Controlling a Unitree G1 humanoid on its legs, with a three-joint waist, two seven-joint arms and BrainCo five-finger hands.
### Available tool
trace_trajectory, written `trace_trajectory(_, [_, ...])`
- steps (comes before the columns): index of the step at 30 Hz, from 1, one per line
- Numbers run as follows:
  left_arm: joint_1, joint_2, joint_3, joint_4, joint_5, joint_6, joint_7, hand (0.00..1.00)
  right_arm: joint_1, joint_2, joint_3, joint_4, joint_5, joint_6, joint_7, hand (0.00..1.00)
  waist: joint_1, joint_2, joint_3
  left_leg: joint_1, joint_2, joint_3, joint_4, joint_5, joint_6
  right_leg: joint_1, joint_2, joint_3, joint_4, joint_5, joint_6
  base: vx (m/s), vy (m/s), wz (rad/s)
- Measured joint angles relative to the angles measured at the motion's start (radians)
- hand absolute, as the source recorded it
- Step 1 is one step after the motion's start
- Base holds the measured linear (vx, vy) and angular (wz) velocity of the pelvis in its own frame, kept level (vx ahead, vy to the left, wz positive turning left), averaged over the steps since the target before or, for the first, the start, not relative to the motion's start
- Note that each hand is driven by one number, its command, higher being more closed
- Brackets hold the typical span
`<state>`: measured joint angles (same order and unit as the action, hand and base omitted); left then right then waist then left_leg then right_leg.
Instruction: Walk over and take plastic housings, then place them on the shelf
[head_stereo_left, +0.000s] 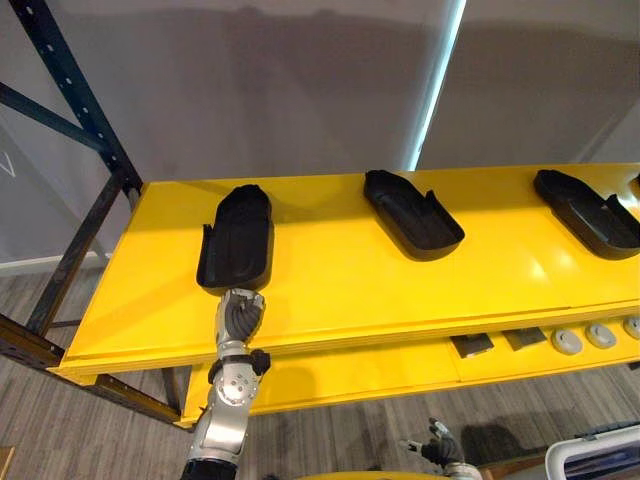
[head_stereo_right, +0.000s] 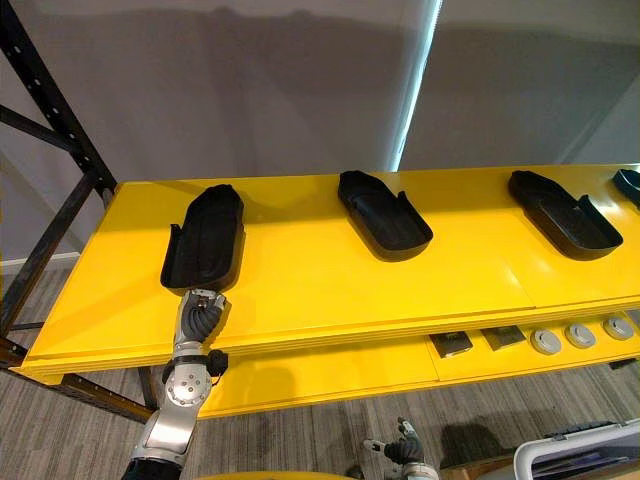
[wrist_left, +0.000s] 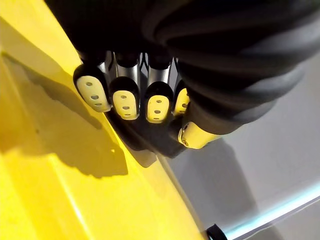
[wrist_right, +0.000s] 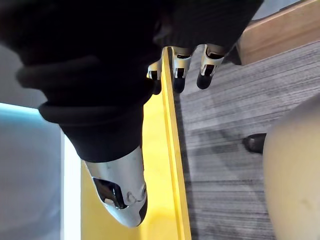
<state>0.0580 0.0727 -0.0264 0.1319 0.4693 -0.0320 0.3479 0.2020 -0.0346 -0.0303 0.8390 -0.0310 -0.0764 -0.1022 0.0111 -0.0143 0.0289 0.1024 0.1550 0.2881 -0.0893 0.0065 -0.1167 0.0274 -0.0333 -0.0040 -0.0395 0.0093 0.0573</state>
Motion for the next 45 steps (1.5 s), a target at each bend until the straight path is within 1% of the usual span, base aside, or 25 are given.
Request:
trace_trajectory(3, [-0.047, 0.023, 0.010, 0.038, 0.015, 0.003, -0.002, 1.00, -0.004, -0.002, 0.003, 0.001, -0.001, 0.001, 0.013, 0.00, -0.006, -0.002, 0.000, 0.000, -0.002, 0.004, -0.003, 0.000, 0.000, -0.002, 0.000, 0.003, -0.005, 0.000, 0.000, 0.05, 0.006, -0.04])
trace_trajectory(4, [-0.054, 0.023, 0.019, 0.042, 0.016, 0.003, -0.003, 1.00, -0.007, -0.004, 0.005, 0.002, -0.002, 0.002, 0.015, 0.00, -0.011, -0.003, 0.001, 0.000, -0.002, 0.004, -0.003, 0.000, 0.000, -0.001, 0.000, 0.003, -0.006, 0.000, 0.000, 0.04, 0.003, 0.00])
trace_trajectory(5, [-0.066, 0.026, 0.035, 0.050, 0.016, 0.005, -0.005, 1.00, -0.014, -0.003, 0.011, 0.002, -0.002, 0.005, 0.017, 0.00, -0.023, -0.006, 0.002, 0.000, -0.002, 0.004, -0.003, 0.000, 0.000, 0.000, 0.000, 0.003, -0.009, 0.000, 0.000, 0.03, 0.001, 0.00])
trace_trajectory(9, [-0.116, 0.058, 0.038, 0.095, 0.016, 0.007, -0.018, 1.00, -0.019, -0.003, 0.012, 0.002, -0.002, 0.006, 0.018, 0.00, -0.034, -0.008, 0.003, 0.000, -0.002, 0.005, -0.003, 0.000, 0.000, 0.001, 0.000, 0.003, -0.013, 0.000, 0.000, 0.01, 0.000, 0.00])
trace_trajectory(12, [-0.130, 0.073, 0.039, 0.112, 0.017, 0.007, -0.018, 1.00, -0.022, -0.003, 0.013, 0.002, -0.002, 0.006, 0.019, 0.00, -0.051, -0.010, 0.004, 0.000, -0.002, 0.007, -0.003, 0.000, 0.000, 0.000, 0.000, 0.004, -0.013, 0.002, 0.000, -0.01, 0.000, -0.01])
trace_trajectory(14, [-0.145, 0.080, 0.039, 0.119, 0.017, 0.014, -0.021, 1.00, -0.023, -0.004, 0.016, 0.002, -0.002, 0.006, 0.019, 0.00, -0.052, -0.014, 0.008, -0.001, -0.003, 0.012, -0.003, 0.000, 0.000, -0.005, 0.000, 0.008, -0.013, 0.006, -0.001, -0.04, -0.001, -0.07])
trace_trajectory(18, [-0.157, 0.087, 0.040, 0.119, 0.018, 0.015, -0.020, 1.00, -0.025, -0.004, 0.019, 0.002, -0.002, 0.006, 0.019, 0.00, -0.052, -0.023, 0.013, -0.007, -0.004, 0.012, -0.003, 0.000, 0.000, -0.012, -0.001, 0.009, -0.013, 0.010, 0.000, -0.01, -0.001, -0.01])
trace_trajectory(24, [-0.156, 0.088, 0.039, 0.104, 0.018, 0.015, -0.019, 1.00, -0.029, -0.005, 0.019, 0.004, -0.002, 0.006, 0.018, 0.00, -0.053, -0.022, 0.014, -0.009, -0.008, 0.012, -0.003, 0.000, 0.000, -0.013, -0.005, 0.009, -0.016, 0.011, 0.001, 0.00, 0.000, 0.00])
trace_trajectory(25, [-0.155, 0.088, 0.039, 0.093, 0.018, 0.015, -0.019, 1.00, -0.031, -0.005, 0.019, 0.007, -0.002, 0.006, 0.018, 0.00, -0.053, -0.022, 0.015, -0.009, -0.008, 0.011, -0.003, 0.000, 0.000, -0.013, -0.005, 0.008, -0.016, 0.011, 0.001, 0.00, 0.000, 0.00])
trace_trajectory(27, [-0.138, 0.088, 0.039, 0.019, 0.018, 0.015, -0.019, 1.00, -0.037, -0.005, 0.019, 0.013, -0.002, 0.006, 0.017, 0.00, -0.051, -0.021, 0.017, -0.010, -0.009, 0.008, -0.003, 0.000, 0.000, -0.012, -0.006, 0.004, -0.016, 0.011, 0.001, 0.01, 0.000, 0.04])
trace_trajectory(29, [-0.106, 0.090, 0.039, -0.144, 0.017, 0.004, -0.018, 1.00, -0.039, -0.005, 0.017, 0.018, 0.000, 0.004, 0.016, 0.00, -0.051, -0.019, 0.019, -0.012, -0.011, -0.004, -0.002, 0.000, 0.001, 0.000, -0.009, -0.003, -0.017, 0.010, 0.001, 0.00, 0.000, 0.12])
trace_trajectory(30, [-0.098, 0.090, 0.040, -0.196, 0.017, 0.000, -0.017, 1.00, -0.043, -0.005, 0.017, 0.024, 0.000, 0.004, 0.015, 0.00, -0.050, -0.019, 0.020, -0.012, -0.012, -0.008, -0.001, 0.000, 0.001, 0.003, -0.010, -0.007, -0.017, 0.010, 0.001, -0.01, 0.001, 0.20])
trace_trajectory(31, [-0.084, 0.094, 0.044, -0.289, 0.017, -0.017, -0.016, 1.00, -0.050, -0.005, 0.016, 0.040, 0.001, 0.001, 0.015, 0.00, -0.048, -0.019, 0.021, -0.013, -0.013, -0.017, 0.002, 0.000, 0.001, 0.008, -0.012, -0.016, -0.017, 0.010, 0.001, -0.01, 0.001, 0.20])
trace_trajectory(32, [-0.062, 0.100, 0.067, -0.383, 0.015, -0.043, -0.016, 1.00, -0.054, -0.005, 0.016, 0.049, 0.001, 0.001, 0.014, 0.00, -0.042, -0.017, 0.022, -0.014, -0.013, -0.024, 0.003, 0.000, 0.001, 0.013, -0.014, -0.022, -0.017, 0.010, 0.001, -0.02, 0.002, 0.19])
trace_trajectory(33, [-0.046, 0.100, 0.093, -0.436, 0.013, -0.057, -0.014, 1.00, -0.054, -0.004, 0.016, 0.050, 0.001, -0.001, 0.014, 0.00, -0.037, -0.015, 0.023, -0.014, -0.014, -0.027, 0.005, 0.000, 0.002, 0.015, -0.014, -0.023, -0.016, 0.009, 0.002, -0.02, 0.001, 0.13])
trace_trajectory(34, [-0.023, 0.100, 0.143, -0.503, -0.004, -0.083, -0.007, 1.00, -0.054, -0.004, 0.014, 0.057, 0.002, -0.003, 0.014, 0.00, -0.027, -0.012, 0.025, -0.013, -0.014, -0.030, 0.008, -0.001, 0.002, 0.019, -0.015, -0.025, -0.016, 0.008, 0.004, -0.03, -0.002, 0.16])
trace_trajectory(35, [0.006, 0.098, 0.220, -0.570, -0.039, -0.108, 0.009, 1.00, -0.054, -0.005, 0.003, 0.067, 0.002, -0.004, 0.014, 0.00, -0.014, -0.009, 0.027, -0.016, -0.014, -0.042, 0.014, -0.003, 0.004, 0.024, -0.016, -0.028, -0.015, 0.004, 0.006, -0.03, -0.003, 0.18])
trace_trajectory(36, [0.017, 0.097, 0.254, -0.591, -0.056, -0.116, 0.015, 1.00, -0.054, -0.005, -0.002, 0.071, 0.001, -0.004, 0.014, 0.00, -0.007, -0.008, 0.028, -0.018, -0.014, -0.047, 0.017, -0.004, 0.004, 0.026, -0.016, -0.032, -0.015, 0.002, 0.005, -0.04, -0.007, 0.24])
trace_trajectory(37, [0.037, 0.095, 0.316, -0.618, -0.115, -0.139, 0.034, 1.00, -0.054, -0.006, -0.010, 0.080, 0.002, -0.003, 0.014, 0.00, 0.006, -0.006, 0.031, -0.019, -0.014, -0.058, 0.019, -0.004, 0.005, 0.031, -0.017, -0.043, -0.012, -0.001, 0.005, -0.04, -0.014, 0.32])
trace_trajectory(40, [0.119, 0.063, 0.496, -0.667, -0.329, -0.200, 0.080, 1.00, -0.051, 0.000, -0.045, 0.080, 0.001, 0.000, 0.014, 0.00, 0.014, -0.003, 0.037, -0.019, -0.017, -0.104, 0.015, -0.003, 0.005, 0.043, -0.022, -0.088, 0.018, -0.029, 0.007, -0.03, -0.013, 0.44])
trace_trajectory(41, [0.135, 0.054, 0.524, -0.676, -0.364, -0.207, 0.089, 1.00, -0.047, 0.002, -0.050, 0.080, 0.001, 0.000, 0.014, 0.00, 0.024, -0.004, 0.037, -0.019, -0.017, -0.109, 0.015, -0.003, 0.005, 0.044, -0.022, -0.093, 0.022, -0.034, 0.007, 0.00, -0.005, 0.31])
trace_trajectory(42, [0.164, 0.037, 0.571, -0.680, -0.423, -0.225, 0.106, 1.00, -0.038, 0.008, -0.059, 0.080, 0.001, 0.002, 0.013, 0.00, 0.042, -0.007, 0.037, -0.021, -0.018, -0.124, 0.016, -0.003, 0.005, 0.050, -0.024, -0.112, 0.025, -0.040, 0.009, 0.01, -0.006, 0.34])
trace_trajectory(43, [0.189, 0.023, 0.596, -0.679, -0.455, -0.229, 0.117, 1.00, -0.037, 0.013, -0.074, 0.080, 0.001, 0.007, 0.012, 0.00, 0.056, -0.011, 0.038, -0.021, -0.019, -0.136, 0.016, -0.003, 0.005, 0.057, -0.025, -0.127, 0.025, -0.044, 0.008, 0.01, -0.010, 0.42])
trace_trajectory(45, [0.268, -0.015, 0.629, -0.662, -0.501, -0.228, 0.124, 1.00, -0.033, 0.023, -0.079, 0.076, 0.001, 0.010, 0.010, 0.00, 0.061, -0.022, 0.040, -0.028, -0.022, -0.160, 0.020, -0.002, 0.005, 0.070, -0.029, -0.160, 0.028, -0.052, 0.007, 0.02, -0.007, 0.43])
